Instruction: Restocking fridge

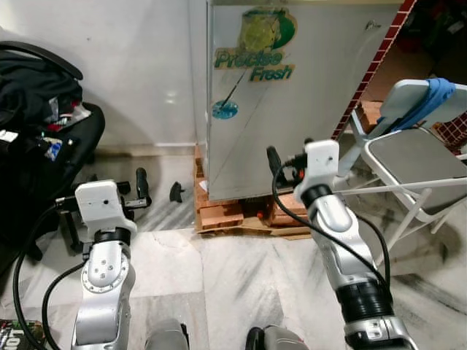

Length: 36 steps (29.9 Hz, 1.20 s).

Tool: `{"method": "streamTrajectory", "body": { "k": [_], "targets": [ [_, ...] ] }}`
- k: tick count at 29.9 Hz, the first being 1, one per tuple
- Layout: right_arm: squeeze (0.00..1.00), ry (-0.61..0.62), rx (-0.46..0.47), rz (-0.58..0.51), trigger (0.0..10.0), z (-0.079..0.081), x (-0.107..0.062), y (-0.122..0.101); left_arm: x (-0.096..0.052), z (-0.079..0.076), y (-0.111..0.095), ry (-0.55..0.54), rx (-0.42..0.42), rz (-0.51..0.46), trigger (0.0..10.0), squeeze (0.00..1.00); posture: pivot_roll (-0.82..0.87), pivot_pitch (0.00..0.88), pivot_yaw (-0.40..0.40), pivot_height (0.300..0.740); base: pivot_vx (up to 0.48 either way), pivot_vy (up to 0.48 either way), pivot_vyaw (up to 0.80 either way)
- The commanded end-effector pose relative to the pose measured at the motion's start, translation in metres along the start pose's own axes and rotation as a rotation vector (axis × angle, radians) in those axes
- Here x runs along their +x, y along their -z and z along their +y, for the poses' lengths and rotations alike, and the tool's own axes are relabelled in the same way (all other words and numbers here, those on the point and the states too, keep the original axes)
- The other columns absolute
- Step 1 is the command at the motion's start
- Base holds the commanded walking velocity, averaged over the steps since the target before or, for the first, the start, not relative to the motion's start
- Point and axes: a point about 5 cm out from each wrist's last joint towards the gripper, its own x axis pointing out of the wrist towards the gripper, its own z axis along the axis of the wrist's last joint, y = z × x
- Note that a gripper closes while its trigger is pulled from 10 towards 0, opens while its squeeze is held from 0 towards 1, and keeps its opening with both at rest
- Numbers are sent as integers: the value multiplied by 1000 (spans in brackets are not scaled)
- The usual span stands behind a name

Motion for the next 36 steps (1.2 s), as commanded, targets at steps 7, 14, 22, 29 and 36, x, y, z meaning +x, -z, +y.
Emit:
{"method": "streamTrajectory", "body": {
  "k": [7,14,22,29,36],
  "targets": [
    [0,-2,7,-4,10000,-1,2,-7,-2,-4,-3,34,23,14,10000,0,136,99,-56,740,0,351,-552],
    [0,-12,13,-47,10000,-2,-2,-9,0,9,-5,9,127,-42,10000,0,143,99,-41,740,0,480,-343],
    [0,36,33,-28,10000,-6,-11,0,-1,13,0,87,136,-9,10000,0,135,104,-13,740,0,480,0],
    [0,73,25,-39,10000,-14,-11,-1,3,17,2,70,154,-22,10000,0,137,81,1,740,185,243,-422],
    [0,170,-3,-44,10000,-28,-21,5,3,14,5,107,173,-12,10000,0,118,64,71,740,0,0,0]
  ]
}}
